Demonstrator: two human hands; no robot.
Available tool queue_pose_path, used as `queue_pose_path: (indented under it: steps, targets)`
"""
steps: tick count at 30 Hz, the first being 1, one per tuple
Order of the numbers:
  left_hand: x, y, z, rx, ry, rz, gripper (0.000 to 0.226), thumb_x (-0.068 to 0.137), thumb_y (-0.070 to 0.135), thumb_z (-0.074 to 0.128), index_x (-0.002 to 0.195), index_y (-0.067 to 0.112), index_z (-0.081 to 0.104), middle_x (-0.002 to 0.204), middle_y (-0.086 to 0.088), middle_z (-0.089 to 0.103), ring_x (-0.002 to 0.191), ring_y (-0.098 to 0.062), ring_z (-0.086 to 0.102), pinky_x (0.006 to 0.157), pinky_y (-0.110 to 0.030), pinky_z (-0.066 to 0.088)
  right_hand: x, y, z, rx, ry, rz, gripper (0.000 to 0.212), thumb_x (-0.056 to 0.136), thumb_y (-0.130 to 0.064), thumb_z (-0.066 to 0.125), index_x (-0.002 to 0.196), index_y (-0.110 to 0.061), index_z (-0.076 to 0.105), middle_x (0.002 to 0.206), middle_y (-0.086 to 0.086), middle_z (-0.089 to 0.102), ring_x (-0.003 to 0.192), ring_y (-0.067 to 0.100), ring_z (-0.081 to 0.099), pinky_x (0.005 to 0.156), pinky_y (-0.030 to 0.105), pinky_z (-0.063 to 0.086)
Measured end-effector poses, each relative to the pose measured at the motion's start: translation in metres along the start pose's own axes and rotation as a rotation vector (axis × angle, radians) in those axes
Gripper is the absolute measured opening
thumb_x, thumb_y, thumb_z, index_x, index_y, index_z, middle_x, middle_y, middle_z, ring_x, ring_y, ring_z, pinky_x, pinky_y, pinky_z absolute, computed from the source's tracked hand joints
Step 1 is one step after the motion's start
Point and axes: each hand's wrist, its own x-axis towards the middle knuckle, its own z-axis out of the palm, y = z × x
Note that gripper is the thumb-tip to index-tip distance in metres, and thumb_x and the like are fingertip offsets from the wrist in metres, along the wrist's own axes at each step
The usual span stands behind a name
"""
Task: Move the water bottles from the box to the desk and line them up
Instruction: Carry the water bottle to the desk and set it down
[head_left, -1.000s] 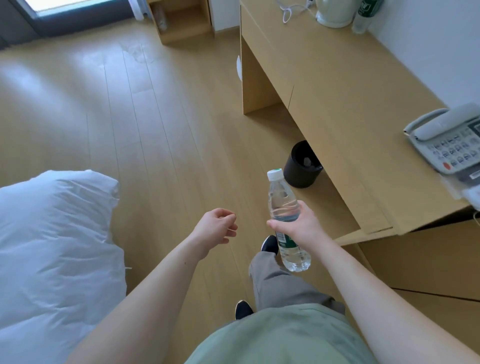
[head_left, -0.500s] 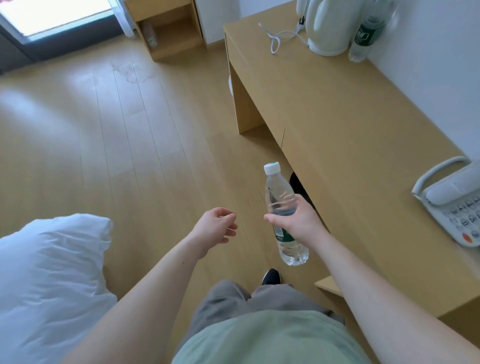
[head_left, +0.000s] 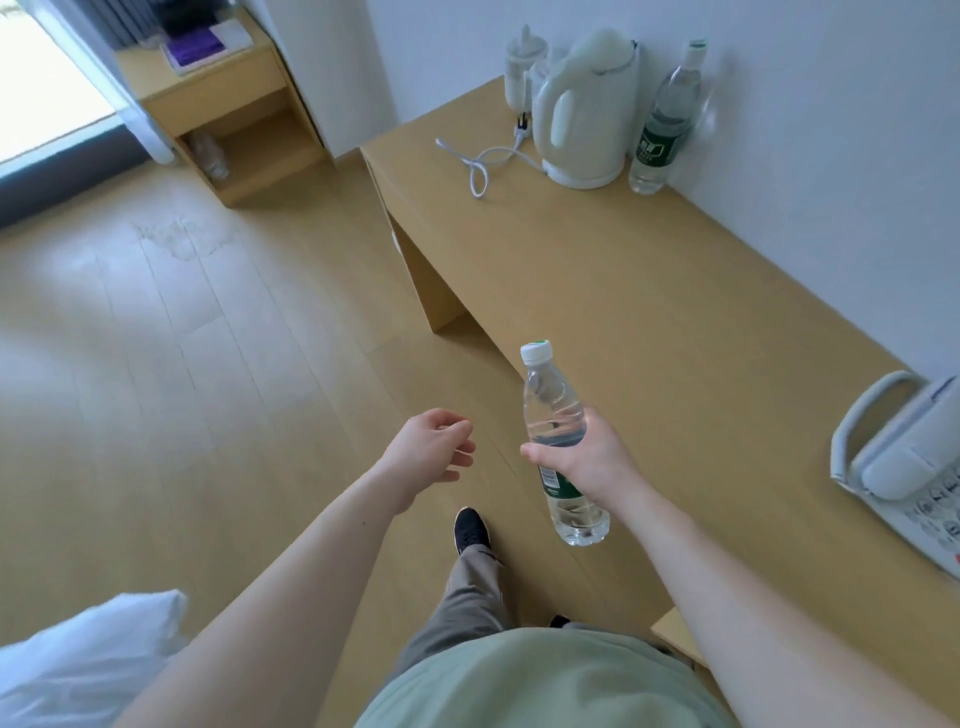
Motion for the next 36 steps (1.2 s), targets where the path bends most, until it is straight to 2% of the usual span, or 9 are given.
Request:
queue_pose_path:
  steps: [5,10,17,20,29,33,36]
  targets:
    - [0.050,0.052,-0.034,0.049,-0.052,0.059,0.020,0.101,0.032,0.055,0.115,0.020,0.065,0.102,-0.003,0.074,0.093,-0.018,0.074,0.087,-0.037,0.061,0.046,-0.036,0.004,0.016,0.089,0.029,0.052,0.071,-0.030,0.090,0.111,-0.024,0.058,0.105,-0.006,0.070,0.097,0.012,0.068,0.087,0.035,0.055]
    - [0.094,0.090,-0.053,0.119,-0.119,0.100,0.020,0.101,0.032,0.055,0.115,0.021,0.064,0.101,-0.001,0.073,0.091,-0.015,0.073,0.088,-0.037,0.061,0.078,-0.070,0.006,0.070,0.180,0.031,0.047,0.075,-0.028,0.087,0.112,-0.022,0.058,0.102,-0.005,0.070,0.094,0.010,0.067,0.073,0.027,0.051]
    - [0.134,0.150,-0.050,0.070,-0.211,0.134,0.028,0.100,0.041,0.056,0.119,0.022,0.066,0.103,-0.003,0.074,0.094,-0.018,0.074,0.088,-0.038,0.061,0.112,-0.098,-0.010,0.070,0.271,0.031,0.043,0.075,-0.026,0.087,0.107,-0.021,0.059,0.099,-0.003,0.071,0.091,0.011,0.068,0.079,0.030,0.054]
    - [0.149,0.175,-0.044,0.060,-0.226,0.173,0.033,0.100,0.045,0.055,0.120,0.021,0.066,0.103,-0.002,0.074,0.094,-0.018,0.074,0.086,-0.036,0.061,0.130,-0.105,-0.020,0.073,0.284,0.031,0.040,0.076,-0.025,0.087,0.103,-0.024,0.057,0.098,-0.004,0.070,0.089,0.008,0.067,0.076,0.028,0.053]
    - [0.190,0.231,-0.033,0.099,-0.207,0.185,0.029,0.099,0.047,0.055,0.113,0.024,0.068,0.100,-0.001,0.074,0.093,-0.017,0.074,0.088,-0.038,0.060,0.182,-0.123,-0.060,0.061,0.334,0.020,0.050,0.073,-0.032,0.087,0.111,-0.027,0.055,0.097,-0.011,0.069,0.090,0.005,0.066,0.070,0.025,0.048]
    - [0.197,0.254,-0.022,0.120,-0.210,0.212,0.027,0.098,0.048,0.057,0.109,0.026,0.068,0.100,0.000,0.075,0.092,-0.016,0.074,0.089,-0.037,0.060,0.203,-0.130,-0.068,0.016,0.338,0.018,0.058,0.071,-0.034,0.088,0.117,-0.028,0.052,0.097,-0.012,0.069,0.090,0.009,0.067,0.074,0.029,0.053]
    - [0.202,0.269,-0.014,0.129,-0.235,0.229,0.028,0.097,0.052,0.058,0.110,0.028,0.068,0.104,0.002,0.074,0.098,-0.013,0.072,0.091,-0.037,0.059,0.214,-0.137,-0.070,0.027,0.331,0.034,0.056,0.074,-0.032,0.086,0.116,-0.028,0.050,0.095,-0.010,0.069,0.084,0.008,0.067,0.067,0.026,0.054]
